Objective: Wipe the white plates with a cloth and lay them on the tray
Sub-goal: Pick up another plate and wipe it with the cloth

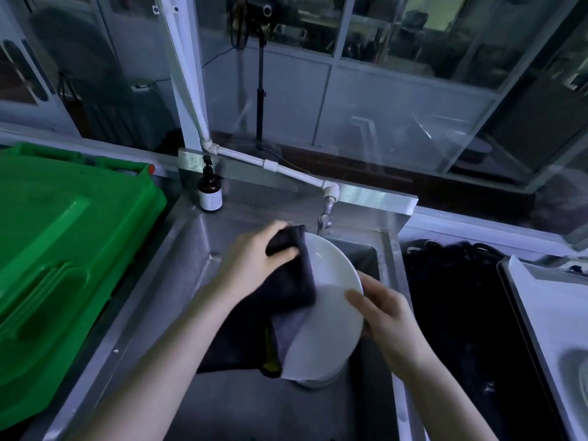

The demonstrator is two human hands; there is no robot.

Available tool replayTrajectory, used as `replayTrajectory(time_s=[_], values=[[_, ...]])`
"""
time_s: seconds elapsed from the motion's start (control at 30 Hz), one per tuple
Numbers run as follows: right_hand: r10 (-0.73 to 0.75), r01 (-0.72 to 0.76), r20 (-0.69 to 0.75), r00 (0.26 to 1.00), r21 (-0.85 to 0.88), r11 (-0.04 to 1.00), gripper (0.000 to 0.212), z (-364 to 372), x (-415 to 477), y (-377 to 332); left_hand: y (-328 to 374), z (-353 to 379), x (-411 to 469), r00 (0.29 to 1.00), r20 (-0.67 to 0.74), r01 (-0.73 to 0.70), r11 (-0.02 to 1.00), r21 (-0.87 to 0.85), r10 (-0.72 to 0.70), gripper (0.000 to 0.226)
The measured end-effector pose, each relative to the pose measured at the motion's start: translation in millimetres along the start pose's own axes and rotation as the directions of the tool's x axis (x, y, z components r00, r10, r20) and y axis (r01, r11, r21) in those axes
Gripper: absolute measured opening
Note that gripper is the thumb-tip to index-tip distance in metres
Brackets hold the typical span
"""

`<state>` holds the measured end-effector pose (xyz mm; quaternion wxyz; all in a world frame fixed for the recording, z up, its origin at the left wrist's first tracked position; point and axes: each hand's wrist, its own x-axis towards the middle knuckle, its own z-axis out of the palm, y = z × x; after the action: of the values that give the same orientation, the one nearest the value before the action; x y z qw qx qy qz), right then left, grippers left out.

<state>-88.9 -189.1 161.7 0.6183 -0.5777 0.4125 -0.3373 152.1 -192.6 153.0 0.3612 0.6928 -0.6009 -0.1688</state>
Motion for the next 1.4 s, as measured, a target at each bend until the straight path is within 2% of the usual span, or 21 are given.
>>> replayTrajectory(time_s=[0.07, 0.13, 0.2, 0.27, 0.33, 0.4, 0.47, 0.57, 0.63, 0.7, 0.77, 0.83, 0.9, 0.93, 1.0, 1.03, 1.1, 1.17, 1.3, 1.4], values=[[-0.054, 0.048, -0.059, 0.997, -0.097, 0.994, 0.024, 0.1, 5.1, -4.7, -5.2, -1.5, -4.4, 1.000, 0.018, 0.024, 0.984, -0.177, -0.021, 0.040], [-0.093, 0.059, -0.139, 0.986, -0.229, 0.972, 0.021, 2.5, 10.6, -7.5, -4.7, -1.9, -10.3, 0.999, 0.014, -0.025, 0.967, -0.254, 0.029, 0.036], [-0.146, 0.068, -0.176, 0.973, -0.388, 0.919, 0.018, 5.1, 14.8, -7.9, 0.2, -0.7, -14.9, 0.995, 0.048, -0.075, 0.964, -0.257, 0.090, 0.035], [-0.197, 0.102, -0.120, 0.973, -0.544, 0.833, 0.017, 10.6, 15.2, -8.9, 8.3, -1.4, -16.5, 0.983, 0.123, -0.106, 0.970, -0.219, 0.135, 0.032], [-0.216, 0.144, -0.050, 0.975, -0.601, 0.786, 0.015, 15.6, 14.3, -11.8, 12.5, -2.9, -12.8, 0.966, 0.188, -0.145, 0.973, -0.178, 0.178, 0.028], [-0.253, 0.182, -0.024, 0.967, -0.626, 0.758, 0.014, 13.7, 15.9, -17.6, 13.5, -5.8, -10.7, 0.962, 0.201, -0.143, 0.970, -0.197, 0.183, 0.022], [-0.310, 0.194, -0.081, 0.947, -0.624, 0.757, 0.020, 6.9, 19.8, -23.5, 10.5, -6.8, -14.5, 0.984, 0.146, -0.063, 0.959, -0.278, 0.107, 0.026], [-0.302, 0.159, -0.328, 0.895, -0.398, 0.903, 0.038, -2.0, 22.8, -23.4, 4.8, -1.7, -28.4, 0.988, -0.017, 0.125, 0.865, -0.486, -0.152, 0.017], [-0.253, 0.130, -0.414, 0.875, -0.303, 0.944, 0.038, -1.1, 23.6, -21.7, 4.9, 2.3, -32.9, 0.967, -0.076, 0.175, 0.845, -0.505, -0.245, 0.011], [-0.261, 0.117, -0.378, 0.888, -0.364, 0.924, 0.037, 1.1, 22.8, -21.7, 4.6, 0.1, -29.0, 0.972, -0.087, 0.154, 0.875, -0.458, -0.217, 0.014], [-0.303, 0.146, -0.265, 0.915, -0.484, 0.863, 0.037, 4.2, 22.1, -27.0, 8.2, -9.3, -21.5, 0.996, -0.036, 0.063, 0.916, -0.396, -0.084, 0.019], [-0.318, 0.194, -0.092, 0.944, -0.624, 0.757, 0.034, 10.2, 22.7, -33.4, 13.1, -15.9, -13.8, 0.991, 0.099, -0.056, 0.957, -0.286, 0.088, 0.024], [-0.297, 0.230, 0.026, 0.954, -0.701, 0.675, 0.042, 16.1, 23.8, -38.0, 18.2, -16.1, -12.3, 0.962, 0.217, -0.121, 0.969, -0.215, 0.168, 0.029], [-0.298, 0.237, 0.039, 0.954, -0.706, 0.667, 0.045, 15.7, 23.9, -38.9, 18.7, -15.0, -13.1, 0.960, 0.226, -0.121, 0.971, -0.207, 0.168, 0.029], [-0.324, 0.227, -0.024, 0.946, -0.664, 0.712, 0.038, 11.3, 23.1, -39.3, 15.8, -13.4, -18.5, 0.984, 0.144, -0.059, 0.956, -0.288, 0.104, 0.020], [-0.328, 0.198, -0.101, 0.939, -0.622, 0.758, 0.031, 8.1, 22.7, -36.5, 13.4, -13.0, -22.5, 0.996, 0.078, -0.017, 0.934, -0.357, 0.048, 0.023], [-0.281, 0.124, -0.264, 0.923, -0.485, 0.866, 0.038, 4.7, 22.8, -28.8, 9.0, -11.8, -28.2, 0.999, -0.019, 0.030, 0.899, -0.437, -0.042, 0.040], [-0.238, 0.092, -0.304, 0.923, -0.425, 0.900, 0.043, 4.1, 20.9, -24.1, 6.1, -12.6, -28.7, 0.998, -0.022, 0.039, 0.920, -0.389, -0.052, 0.045], [-0.257, 0.155, -0.093, 0.962, -0.589, 0.793, 0.035, 10.2, 19.2, -31.9, 7.3, -19.3, -24.1, 0.986, 0.136, -0.065, 0.967, -0.245, 0.101, 0.039], [-0.258, 0.230, 0.066, 0.964, -0.692, 0.684, 0.030, 17.5, 20.6, -37.4, 13.4, -15.4, -26.1, 0.955, 0.196, -0.173, 0.956, -0.235, 0.221, 0.028]])
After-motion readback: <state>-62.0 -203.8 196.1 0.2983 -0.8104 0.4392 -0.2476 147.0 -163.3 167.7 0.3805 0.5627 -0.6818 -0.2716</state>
